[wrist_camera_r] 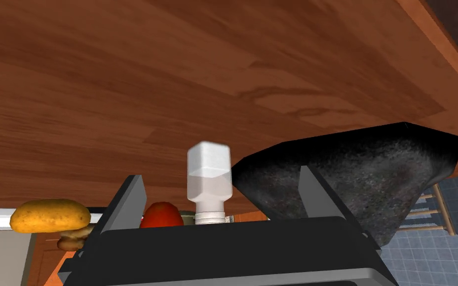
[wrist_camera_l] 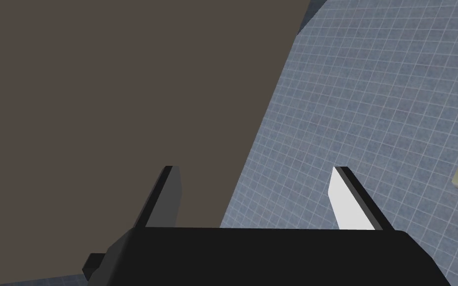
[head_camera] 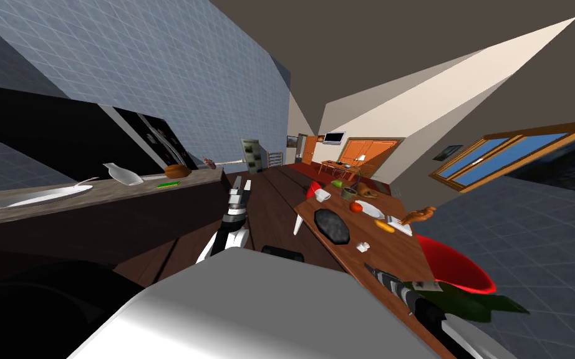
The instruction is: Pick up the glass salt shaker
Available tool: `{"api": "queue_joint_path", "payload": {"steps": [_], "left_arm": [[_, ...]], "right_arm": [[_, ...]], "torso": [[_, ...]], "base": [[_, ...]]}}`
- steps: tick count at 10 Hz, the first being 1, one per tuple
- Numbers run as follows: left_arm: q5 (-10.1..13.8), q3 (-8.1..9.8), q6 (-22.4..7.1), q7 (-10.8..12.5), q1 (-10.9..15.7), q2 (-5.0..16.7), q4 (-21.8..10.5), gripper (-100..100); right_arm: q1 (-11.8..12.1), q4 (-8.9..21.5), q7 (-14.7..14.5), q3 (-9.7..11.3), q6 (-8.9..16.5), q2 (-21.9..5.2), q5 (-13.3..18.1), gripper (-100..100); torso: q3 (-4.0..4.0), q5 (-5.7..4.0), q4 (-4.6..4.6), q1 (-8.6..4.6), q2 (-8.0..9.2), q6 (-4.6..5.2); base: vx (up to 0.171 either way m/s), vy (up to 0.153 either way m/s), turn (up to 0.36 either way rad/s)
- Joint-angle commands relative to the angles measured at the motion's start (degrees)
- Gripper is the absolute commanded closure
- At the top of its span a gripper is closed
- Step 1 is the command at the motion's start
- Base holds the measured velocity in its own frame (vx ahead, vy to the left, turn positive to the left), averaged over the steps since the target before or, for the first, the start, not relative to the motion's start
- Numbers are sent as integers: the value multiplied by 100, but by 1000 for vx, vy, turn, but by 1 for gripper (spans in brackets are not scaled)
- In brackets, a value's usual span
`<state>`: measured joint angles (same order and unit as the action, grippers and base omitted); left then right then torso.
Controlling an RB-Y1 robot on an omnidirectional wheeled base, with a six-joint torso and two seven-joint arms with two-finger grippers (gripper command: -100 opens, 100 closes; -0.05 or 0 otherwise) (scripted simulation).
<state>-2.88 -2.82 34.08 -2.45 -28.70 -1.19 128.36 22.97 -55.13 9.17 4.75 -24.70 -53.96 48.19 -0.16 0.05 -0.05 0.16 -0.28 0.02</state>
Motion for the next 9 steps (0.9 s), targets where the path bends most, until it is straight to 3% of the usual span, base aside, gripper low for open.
{"api": "queue_joint_path", "payload": {"steps": [1, 3, 4, 8, 9], "left_arm": [[0, 0, 0, 0, 0, 0, 0, 0], [0, 0, 0, 0, -1, 0, 0, 0], [0, 0, 0, 0, -1, 0, 0, 0], [0, 0, 0, 0, 0, 0, 0, 0], [0, 0, 0, 0, -1, 0, 0, 0]], "right_arm": [[-38, 286, 169, 105, 23, -121, 211, -100], [-114, 721, 340, 224, 20, -250, 453, -100], [-114, 652, 340, 224, 20, -250, 453, -100], [-208, 1276, 549, 376, 11, -404, 747, -100], [-208, 1276, 549, 376, 11, -404, 747, -100]], "torso": [[0, 0, 0, 0, 0, 0], [-12, 2, -5, 10, -22, 1], [-13, 3, -5, 12, -23, 2], [6, -1, 2, -2, 9, 1], [-1, -1, -1, 1, -1, 3]], "base": [[121, 47, 197], [152, 71, 176], [87, 33, 53], [57, 24, 102], [81, 23, 16]]}}
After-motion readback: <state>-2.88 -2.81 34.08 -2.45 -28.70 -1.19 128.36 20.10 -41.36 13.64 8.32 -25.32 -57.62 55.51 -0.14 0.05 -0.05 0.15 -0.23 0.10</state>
